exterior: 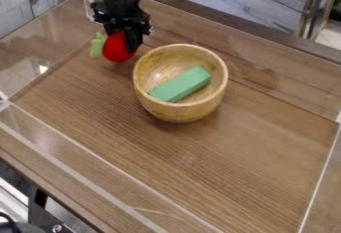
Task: Move the red fruit to the left
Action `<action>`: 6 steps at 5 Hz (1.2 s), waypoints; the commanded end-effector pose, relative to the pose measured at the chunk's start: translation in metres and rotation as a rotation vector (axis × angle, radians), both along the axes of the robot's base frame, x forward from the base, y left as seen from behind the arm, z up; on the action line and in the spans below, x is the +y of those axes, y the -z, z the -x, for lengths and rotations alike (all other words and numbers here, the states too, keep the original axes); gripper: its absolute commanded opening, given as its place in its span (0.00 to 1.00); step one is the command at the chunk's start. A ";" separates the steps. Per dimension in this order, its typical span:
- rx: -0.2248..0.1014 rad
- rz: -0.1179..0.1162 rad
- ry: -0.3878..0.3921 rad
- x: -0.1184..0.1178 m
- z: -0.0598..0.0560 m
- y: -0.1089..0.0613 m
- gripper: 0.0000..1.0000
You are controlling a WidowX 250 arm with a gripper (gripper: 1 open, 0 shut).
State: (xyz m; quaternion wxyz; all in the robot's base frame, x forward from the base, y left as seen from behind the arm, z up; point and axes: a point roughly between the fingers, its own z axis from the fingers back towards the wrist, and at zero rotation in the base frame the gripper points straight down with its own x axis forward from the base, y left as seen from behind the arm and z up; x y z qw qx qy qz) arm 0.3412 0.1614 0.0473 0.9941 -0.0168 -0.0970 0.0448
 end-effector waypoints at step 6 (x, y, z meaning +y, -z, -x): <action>-0.028 -0.002 -0.067 0.021 -0.013 -0.010 1.00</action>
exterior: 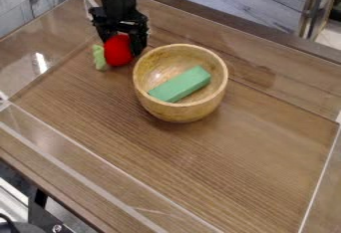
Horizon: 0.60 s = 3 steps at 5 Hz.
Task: Move the red fruit to the left
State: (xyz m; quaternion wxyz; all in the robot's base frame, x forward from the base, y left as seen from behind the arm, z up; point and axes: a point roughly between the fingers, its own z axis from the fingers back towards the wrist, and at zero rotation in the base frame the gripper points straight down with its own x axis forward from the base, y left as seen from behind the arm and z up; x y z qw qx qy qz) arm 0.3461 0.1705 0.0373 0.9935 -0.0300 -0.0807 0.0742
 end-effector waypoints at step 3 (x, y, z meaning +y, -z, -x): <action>-0.063 -0.008 -0.096 0.033 -0.005 -0.029 1.00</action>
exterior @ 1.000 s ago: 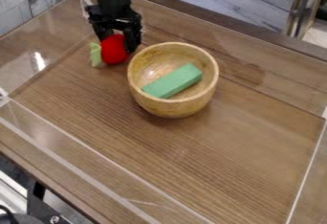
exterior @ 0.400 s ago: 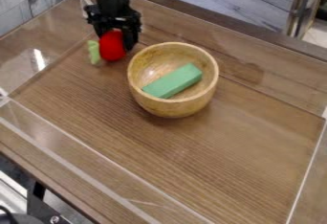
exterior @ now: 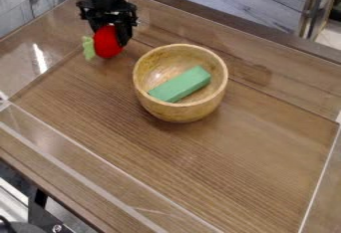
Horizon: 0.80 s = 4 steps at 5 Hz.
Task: Move the red fruit to the left
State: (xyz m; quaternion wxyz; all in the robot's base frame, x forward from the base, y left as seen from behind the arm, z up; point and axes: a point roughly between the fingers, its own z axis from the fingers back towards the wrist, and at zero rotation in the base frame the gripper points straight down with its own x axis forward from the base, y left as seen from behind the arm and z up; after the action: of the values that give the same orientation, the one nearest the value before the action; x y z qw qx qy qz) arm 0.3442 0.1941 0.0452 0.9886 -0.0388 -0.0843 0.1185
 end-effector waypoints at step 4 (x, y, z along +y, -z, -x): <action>-0.113 0.023 -0.084 0.023 0.006 -0.071 1.00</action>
State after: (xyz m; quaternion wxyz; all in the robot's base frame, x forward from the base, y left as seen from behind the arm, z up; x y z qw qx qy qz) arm 0.3348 0.2080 0.0819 0.9793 -0.0758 -0.0976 0.1606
